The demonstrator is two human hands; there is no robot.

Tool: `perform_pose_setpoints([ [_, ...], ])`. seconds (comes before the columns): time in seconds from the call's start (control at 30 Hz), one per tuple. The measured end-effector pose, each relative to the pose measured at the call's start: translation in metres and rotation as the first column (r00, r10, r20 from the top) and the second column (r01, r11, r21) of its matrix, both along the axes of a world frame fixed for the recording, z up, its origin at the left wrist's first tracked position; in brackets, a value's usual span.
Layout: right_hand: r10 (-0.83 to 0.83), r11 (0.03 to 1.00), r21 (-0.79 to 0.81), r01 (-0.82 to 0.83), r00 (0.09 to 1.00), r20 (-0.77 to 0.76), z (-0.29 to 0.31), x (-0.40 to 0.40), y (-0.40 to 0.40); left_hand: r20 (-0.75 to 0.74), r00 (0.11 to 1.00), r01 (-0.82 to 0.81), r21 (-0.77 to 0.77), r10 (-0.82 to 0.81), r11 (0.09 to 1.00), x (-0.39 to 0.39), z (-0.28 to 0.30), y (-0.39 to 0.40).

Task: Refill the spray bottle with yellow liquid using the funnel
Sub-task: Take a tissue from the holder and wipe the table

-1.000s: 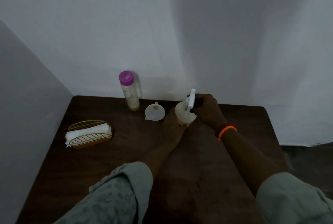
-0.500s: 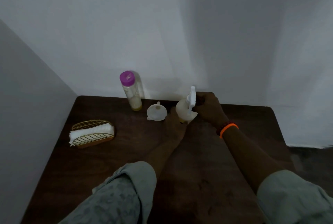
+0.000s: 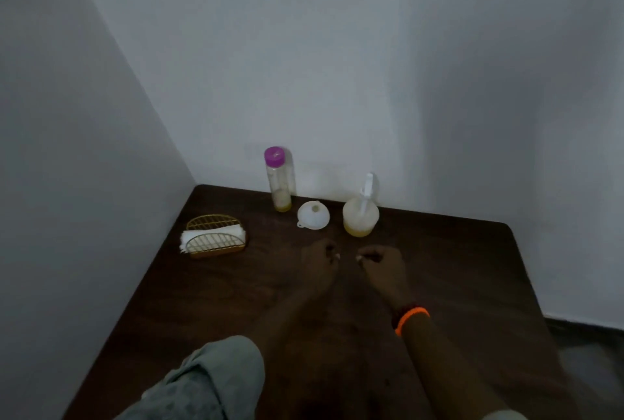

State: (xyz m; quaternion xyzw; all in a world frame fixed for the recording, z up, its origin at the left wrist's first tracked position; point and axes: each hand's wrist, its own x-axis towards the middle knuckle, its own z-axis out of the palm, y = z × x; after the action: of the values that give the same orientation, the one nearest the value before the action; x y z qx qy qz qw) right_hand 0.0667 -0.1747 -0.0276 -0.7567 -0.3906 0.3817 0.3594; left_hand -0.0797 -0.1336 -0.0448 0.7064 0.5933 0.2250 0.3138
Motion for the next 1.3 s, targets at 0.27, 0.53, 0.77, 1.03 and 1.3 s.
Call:
perform_pose_setpoints([
  [0.27,0.241,0.971,0.023,-0.240,0.967,-0.084,0.016,-0.093,-0.006,0.005,0.976,-0.218,-0.027,0.218,0.976,-0.095,0.019,-0.041],
  [0.53,0.383,0.924,0.010,-0.383,0.923,-0.031,0.010,-0.163,0.043,0.038,0.931,-0.359,-0.090,0.364,0.929,-0.197,0.023,-0.023],
  [0.77,0.356,0.934,0.033,-0.357,0.934,0.026,-0.010,-0.203,0.097,0.082,0.859,-0.496,-0.117,0.506,0.860,-0.265,-0.002,0.027],
  [1.03,0.348,0.937,-0.027,-0.347,0.934,0.077,-0.033,-0.219,0.150,0.064,0.845,-0.530,-0.028,0.531,0.848,-0.300,-0.026,0.089],
  [1.3,0.377,0.922,-0.114,-0.369,0.924,0.062,-0.053,-0.227,0.177,-0.027,0.872,-0.488,0.013,0.488,0.873,-0.307,-0.040,0.106],
])
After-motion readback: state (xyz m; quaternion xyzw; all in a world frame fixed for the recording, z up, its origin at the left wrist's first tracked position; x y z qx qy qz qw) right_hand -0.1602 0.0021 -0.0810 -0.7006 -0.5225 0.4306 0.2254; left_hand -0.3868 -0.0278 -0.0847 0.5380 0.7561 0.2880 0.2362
